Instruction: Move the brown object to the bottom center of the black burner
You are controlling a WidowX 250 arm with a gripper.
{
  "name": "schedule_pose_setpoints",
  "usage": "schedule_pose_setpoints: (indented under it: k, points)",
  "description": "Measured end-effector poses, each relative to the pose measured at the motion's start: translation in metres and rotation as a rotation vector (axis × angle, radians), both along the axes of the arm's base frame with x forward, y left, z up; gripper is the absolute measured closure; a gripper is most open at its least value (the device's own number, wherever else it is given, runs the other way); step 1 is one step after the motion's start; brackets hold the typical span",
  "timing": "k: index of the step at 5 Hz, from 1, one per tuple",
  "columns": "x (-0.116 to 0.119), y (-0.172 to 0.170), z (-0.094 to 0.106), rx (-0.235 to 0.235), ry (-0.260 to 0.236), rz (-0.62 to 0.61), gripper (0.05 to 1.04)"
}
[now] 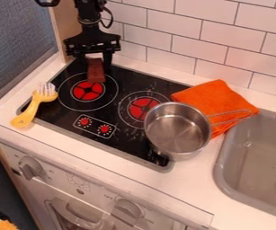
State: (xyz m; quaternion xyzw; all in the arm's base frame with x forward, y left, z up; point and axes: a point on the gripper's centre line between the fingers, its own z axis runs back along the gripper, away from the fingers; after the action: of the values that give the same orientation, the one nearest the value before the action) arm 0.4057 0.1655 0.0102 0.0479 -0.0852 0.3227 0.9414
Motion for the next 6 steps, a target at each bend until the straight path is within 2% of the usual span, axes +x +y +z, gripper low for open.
schedule_pose_setpoints:
  k: [1, 2, 4, 5, 6]
  points:
    - [-0.001, 0.002, 0.001, 0.013, -0.003, 0.004, 0.488]
    - [-0.002, 0.001, 0.001, 0.041, 0.014, -0.014, 0.488]
    - [-0.005, -0.003, 0.005, 0.023, 0.003, 0.006, 0.489]
    - [-0.006, -0.007, 0.021, 0.012, -0.013, 0.055, 0.489]
    - [-0.009, -0.013, 0.045, -0.003, -0.06, 0.071, 0.489]
